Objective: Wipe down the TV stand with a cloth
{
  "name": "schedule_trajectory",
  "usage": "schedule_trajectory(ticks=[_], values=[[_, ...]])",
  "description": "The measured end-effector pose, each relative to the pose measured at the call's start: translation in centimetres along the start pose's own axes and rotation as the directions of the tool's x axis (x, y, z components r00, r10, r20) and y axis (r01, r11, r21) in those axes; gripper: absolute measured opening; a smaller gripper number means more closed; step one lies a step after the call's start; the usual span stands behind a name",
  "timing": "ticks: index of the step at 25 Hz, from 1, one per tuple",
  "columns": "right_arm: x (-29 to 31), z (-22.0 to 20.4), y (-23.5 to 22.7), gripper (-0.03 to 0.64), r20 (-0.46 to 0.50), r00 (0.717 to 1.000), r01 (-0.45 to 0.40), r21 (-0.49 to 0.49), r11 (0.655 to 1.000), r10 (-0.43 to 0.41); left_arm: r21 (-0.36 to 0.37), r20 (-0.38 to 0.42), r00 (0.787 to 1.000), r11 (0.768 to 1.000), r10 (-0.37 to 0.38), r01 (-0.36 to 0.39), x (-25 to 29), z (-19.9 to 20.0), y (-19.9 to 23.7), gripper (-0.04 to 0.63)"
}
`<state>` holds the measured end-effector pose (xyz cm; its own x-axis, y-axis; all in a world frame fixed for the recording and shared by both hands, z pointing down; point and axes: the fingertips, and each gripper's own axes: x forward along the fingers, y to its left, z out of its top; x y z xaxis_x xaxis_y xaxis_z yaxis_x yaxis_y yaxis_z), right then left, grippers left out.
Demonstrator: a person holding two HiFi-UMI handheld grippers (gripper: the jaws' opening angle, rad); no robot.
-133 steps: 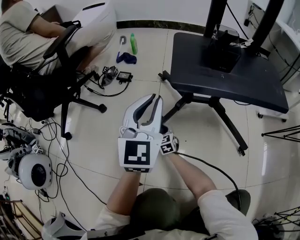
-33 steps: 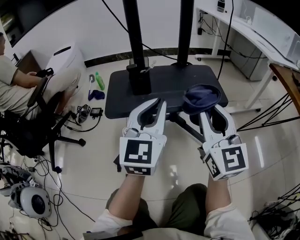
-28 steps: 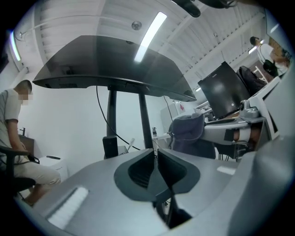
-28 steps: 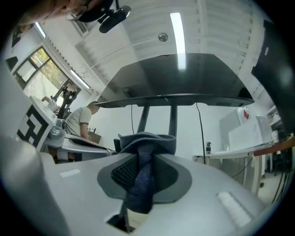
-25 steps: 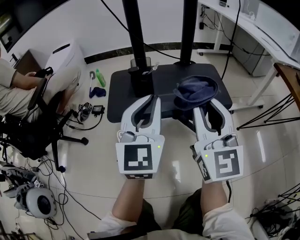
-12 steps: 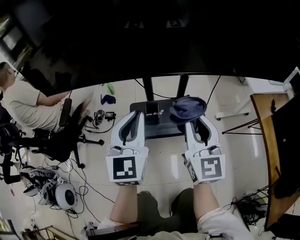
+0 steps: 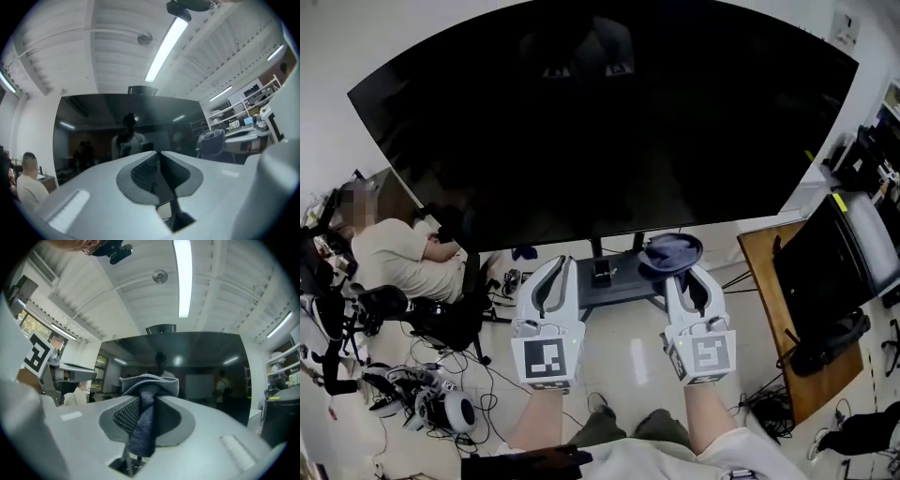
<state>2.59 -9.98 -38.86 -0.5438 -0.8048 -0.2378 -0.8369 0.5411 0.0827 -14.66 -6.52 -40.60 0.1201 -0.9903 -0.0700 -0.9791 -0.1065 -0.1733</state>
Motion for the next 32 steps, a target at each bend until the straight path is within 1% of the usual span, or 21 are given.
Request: schedule_trajectory(ticks=[1,3,4,6,8,9,10,11,12,14,16,17,20,21,23,24,26,28,29,30,32], values=[[-1.0,2.1,1.0,0.077,-0.006,1.0,-0.007,-0.007,1.0,0.007,0.006,-0.01,1.0,1.0,0.005,-0.005,-1.7,1.6,0.2,0.114],[-3.5,6.2,3.6,0.077,-0.059,0.998,-0.029,-0.006,1.0,0.028,0.019,0.006,1.0,1.0,0.015,-0.015,-5.7,5.1,0.7,0.114],[-4.7,8.3,4.7,0.077,-0.058,0.998,-0.04,-0.006,0.999,0.039,0.023,0.012,1.0,1.0,0.021,-0.021,-7.8,7.0,0.8,0.114],[-6.8,12.4,6.1,0.077,0.005,0.998,-0.058,-0.017,0.998,0.058,0.017,0.012,1.0,0.999,0.029,-0.029,-11.5,10.0,0.6,0.114],[-9.3,15.5,6.5,0.077,0.018,0.998,-0.067,-0.023,0.997,0.068,-0.004,0.016,1.0,1.0,0.021,-0.021,-14.5,12.4,-0.7,0.114],[-10.8,16.6,6.5,0.077,0.017,0.997,-0.068,-0.025,0.997,0.069,-0.01,0.04,0.999,1.0,0.015,-0.015,-15.8,13.5,-1.5,0.114],[-12.4,17.5,6.7,0.077,0.015,0.998,-0.067,-0.028,0.997,0.068,-0.011,0.089,0.996,1.0,0.015,-0.014,-17.2,14.6,-2.2,0.114],[-13.9,18.1,7.1,0.076,0.012,0.998,-0.067,-0.036,0.997,0.067,-0.012,0.139,0.99,1.0,0.021,-0.019,-18.6,15.5,-2.6,0.114],[-15.0,18.8,7.7,0.075,0.007,0.998,-0.069,-0.045,0.997,0.069,-0.019,0.155,0.988,1.0,0.027,-0.024,-20.1,15.9,-2.7,0.114],[-17.1,20.3,9.0,0.075,-0.014,0.997,-0.083,-0.053,0.995,0.082,-0.043,0.114,0.993,0.999,0.033,-0.028,-22.9,16.0,-3.2,0.114],[-20.5,21.2,8.7,0.075,-0.04,0.996,-0.085,-0.038,0.996,0.083,-0.048,0.072,0.997,0.998,0.033,-0.029,-25.3,15.6,-5.7,0.114],[-22.1,21.4,7.9,0.075,-0.031,0.996,-0.081,-0.035,0.996,0.08,-0.043,0.065,0.997,0.999,0.033,-0.03,-25.9,15.5,-7.4,0.114],[-22.7,21.1,5.0,0.075,-0.005,0.997,-0.081,-0.033,0.996,0.081,-0.038,0.002,1.0,0.999,0.027,-0.027,-24.8,15.9,-10.4,0.114],[-22.1,21.2,4.7,0.075,-0.004,0.997,-0.083,-0.03,0.996,0.083,-0.035,0.011,1.0,0.999,0.025,-0.025,-24.1,16.4,-10.2,0.114],[-22.1,21.5,5.4,0.075,-0.042,0.996,-0.08,-0.021,0.997,0.079,-0.019,0.112,0.993,0.999,0.028,-0.027,-23.9,18.0,-9.2,0.114],[-23.1,21.6,6.1,0.075,-0.046,0.996,-0.078,-0.022,0.997,0.076,-0.014,0.162,0.986,0.999,0.033,-0.031,-25.0,18.5,-9.1,0.114],[-27.5,21.5,8.2,0.075,-0.036,0.996,-0.081,-0.029,0.996,0.08,-0.007,0.206,0.978,1.0,0.03,-0.029,-29.5,18.4,-10.7,0.114],[-31.5,22.0,10.6,0.075,0.0,0.996,-0.084,-0.041,0.996,0.084,-0.001,0.2,0.98,1.0,0.01,-0.01,-34.2,17.9,-12.1,0.114],[-32.5,22.3,11.6,0.075,-0.007,0.997,-0.078,-0.043,0.996,0.078,-0.006,0.176,0.984,1.0,-0.002,0.003,-35.7,17.6,-12.3,0.113],[-32.7,22.5,12.3,0.075,-0.017,0.997,-0.073,-0.042,0.996,0.073,-0.013,0.159,0.987,1.0,-0.008,0.01,-36.2,17.6,-11.9,0.112],[-29.9,23.6,12.7,0.075,-0.014,0.997,-0.071,-0.042,0.997,0.071,-0.019,0.176,0.984,1.0,0.001,0.003,-34.6,18.9,-9.6,0.107]])
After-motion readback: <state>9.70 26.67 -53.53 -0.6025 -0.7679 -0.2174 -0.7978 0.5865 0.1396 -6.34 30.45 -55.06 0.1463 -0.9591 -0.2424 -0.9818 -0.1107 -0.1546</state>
